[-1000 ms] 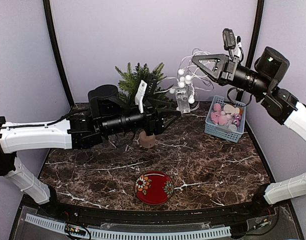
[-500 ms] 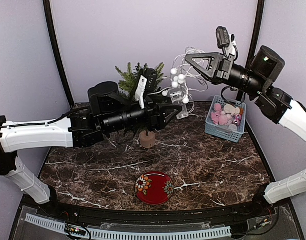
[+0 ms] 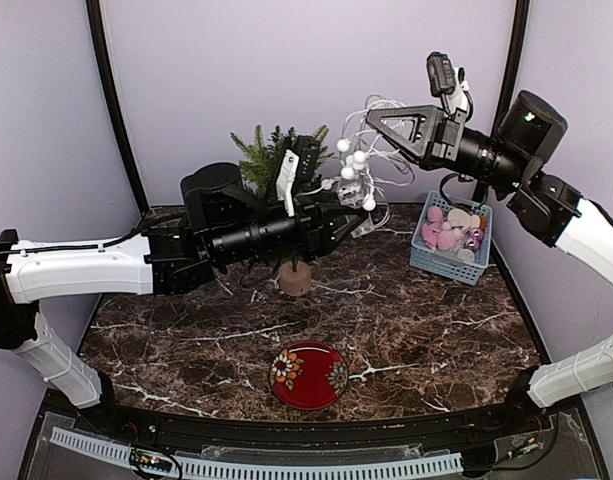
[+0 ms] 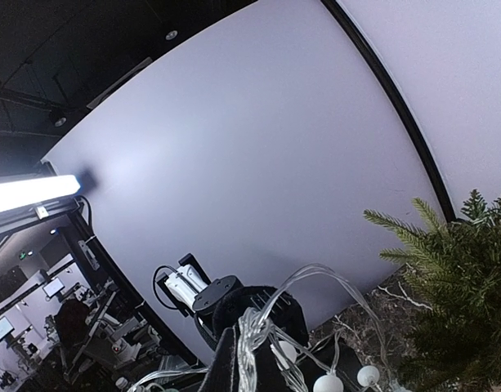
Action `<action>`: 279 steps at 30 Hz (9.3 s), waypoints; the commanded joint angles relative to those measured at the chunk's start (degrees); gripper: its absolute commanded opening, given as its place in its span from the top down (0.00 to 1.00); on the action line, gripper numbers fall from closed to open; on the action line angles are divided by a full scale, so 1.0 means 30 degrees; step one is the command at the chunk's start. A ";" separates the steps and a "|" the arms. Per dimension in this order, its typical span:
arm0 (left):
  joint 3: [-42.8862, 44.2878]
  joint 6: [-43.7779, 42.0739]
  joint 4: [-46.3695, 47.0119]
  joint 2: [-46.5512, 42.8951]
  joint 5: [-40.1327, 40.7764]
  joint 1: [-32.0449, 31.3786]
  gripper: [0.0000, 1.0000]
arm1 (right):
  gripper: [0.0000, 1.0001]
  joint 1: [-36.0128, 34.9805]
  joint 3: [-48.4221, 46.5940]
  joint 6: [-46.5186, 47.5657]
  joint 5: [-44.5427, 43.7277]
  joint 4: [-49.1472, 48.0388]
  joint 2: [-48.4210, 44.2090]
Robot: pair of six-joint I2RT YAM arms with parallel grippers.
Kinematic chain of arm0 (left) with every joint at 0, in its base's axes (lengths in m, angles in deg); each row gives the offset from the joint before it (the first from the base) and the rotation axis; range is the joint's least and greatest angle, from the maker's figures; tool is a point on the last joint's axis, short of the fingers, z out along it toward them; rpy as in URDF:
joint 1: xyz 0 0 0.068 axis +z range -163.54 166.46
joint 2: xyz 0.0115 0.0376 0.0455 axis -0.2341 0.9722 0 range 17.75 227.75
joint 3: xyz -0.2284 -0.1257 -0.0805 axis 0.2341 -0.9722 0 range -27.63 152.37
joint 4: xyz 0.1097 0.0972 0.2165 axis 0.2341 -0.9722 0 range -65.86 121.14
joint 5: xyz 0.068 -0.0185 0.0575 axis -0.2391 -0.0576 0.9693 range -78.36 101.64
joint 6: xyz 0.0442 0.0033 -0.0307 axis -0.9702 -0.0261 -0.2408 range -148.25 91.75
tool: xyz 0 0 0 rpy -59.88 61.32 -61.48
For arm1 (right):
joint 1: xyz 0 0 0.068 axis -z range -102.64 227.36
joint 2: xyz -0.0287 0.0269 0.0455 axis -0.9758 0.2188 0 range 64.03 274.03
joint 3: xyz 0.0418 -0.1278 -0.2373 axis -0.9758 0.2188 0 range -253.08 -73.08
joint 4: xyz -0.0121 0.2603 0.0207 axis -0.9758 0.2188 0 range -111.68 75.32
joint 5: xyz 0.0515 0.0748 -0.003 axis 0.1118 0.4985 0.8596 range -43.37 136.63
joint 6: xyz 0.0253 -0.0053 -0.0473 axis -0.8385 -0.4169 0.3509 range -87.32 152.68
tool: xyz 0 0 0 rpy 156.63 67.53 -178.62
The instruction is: Decorate the small christmas tree
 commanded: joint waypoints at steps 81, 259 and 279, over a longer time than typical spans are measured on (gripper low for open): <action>0.1737 0.1813 -1.7516 0.0325 -0.4002 -0.0030 0.97 | 0.32 -0.2724 1.5230 0.5869 -0.7370 -0.1696 0.2104; -1.0827 0.2472 -1.3300 -0.4786 -0.4630 0.9696 1.00 | 0.26 0.3230 0.8261 0.7122 -1.2066 1.0349 0.2419; -1.0667 0.3938 -1.5149 -0.5387 -0.0404 1.0765 1.00 | 1.00 0.3999 0.2727 0.6217 -1.4607 1.0569 0.7414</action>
